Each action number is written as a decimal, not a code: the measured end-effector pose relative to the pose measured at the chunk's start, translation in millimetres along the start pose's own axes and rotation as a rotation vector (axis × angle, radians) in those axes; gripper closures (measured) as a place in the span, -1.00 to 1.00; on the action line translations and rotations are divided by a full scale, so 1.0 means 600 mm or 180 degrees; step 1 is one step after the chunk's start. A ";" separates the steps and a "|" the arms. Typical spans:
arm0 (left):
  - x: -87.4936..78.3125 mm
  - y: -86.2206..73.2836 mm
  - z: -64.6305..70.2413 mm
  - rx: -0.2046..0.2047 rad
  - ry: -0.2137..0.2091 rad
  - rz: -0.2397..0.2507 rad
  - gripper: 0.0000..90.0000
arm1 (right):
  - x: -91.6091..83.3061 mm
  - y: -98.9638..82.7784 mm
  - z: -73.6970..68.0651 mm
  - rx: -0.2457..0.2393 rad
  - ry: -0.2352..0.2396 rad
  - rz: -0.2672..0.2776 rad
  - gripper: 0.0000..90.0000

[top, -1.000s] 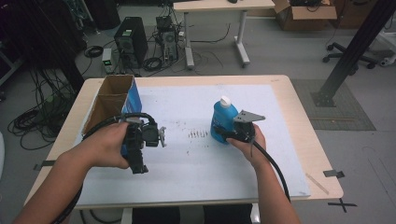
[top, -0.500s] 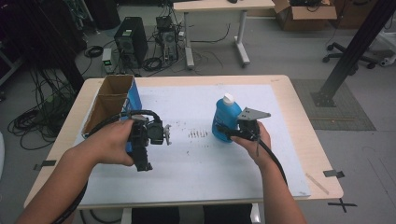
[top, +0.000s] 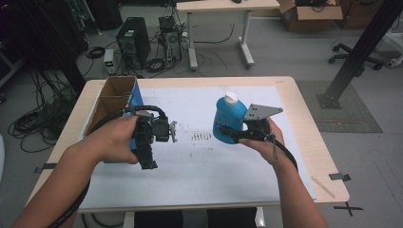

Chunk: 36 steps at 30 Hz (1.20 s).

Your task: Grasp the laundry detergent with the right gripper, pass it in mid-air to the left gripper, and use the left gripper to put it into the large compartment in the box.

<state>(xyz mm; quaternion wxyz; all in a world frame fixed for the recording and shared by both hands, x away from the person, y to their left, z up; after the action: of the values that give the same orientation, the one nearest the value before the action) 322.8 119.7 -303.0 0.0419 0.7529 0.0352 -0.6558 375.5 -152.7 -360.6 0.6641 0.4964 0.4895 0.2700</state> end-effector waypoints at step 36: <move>-0.064 0.049 -0.003 0.0178 0.0065 0.0185 -1.00 | 0.031 -0.022 -0.089 -0.0393 0.1014 -0.0222 0.01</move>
<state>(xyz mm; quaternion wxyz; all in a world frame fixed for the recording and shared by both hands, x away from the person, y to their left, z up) 322.5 91.0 -264.1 0.0395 0.7611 -0.0045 -0.6474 331.6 -120.5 -381.3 0.6164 0.3884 0.5879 0.3515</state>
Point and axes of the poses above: each handheld gripper's, and its own axes: x roughly forward along the jaws, y roughly out of its top, z roughly to its right, the point moved 3 cm from there along x, roughly forward along the jaws, and after that the axes turned 3 degrees about y, right-handed, at the moved point
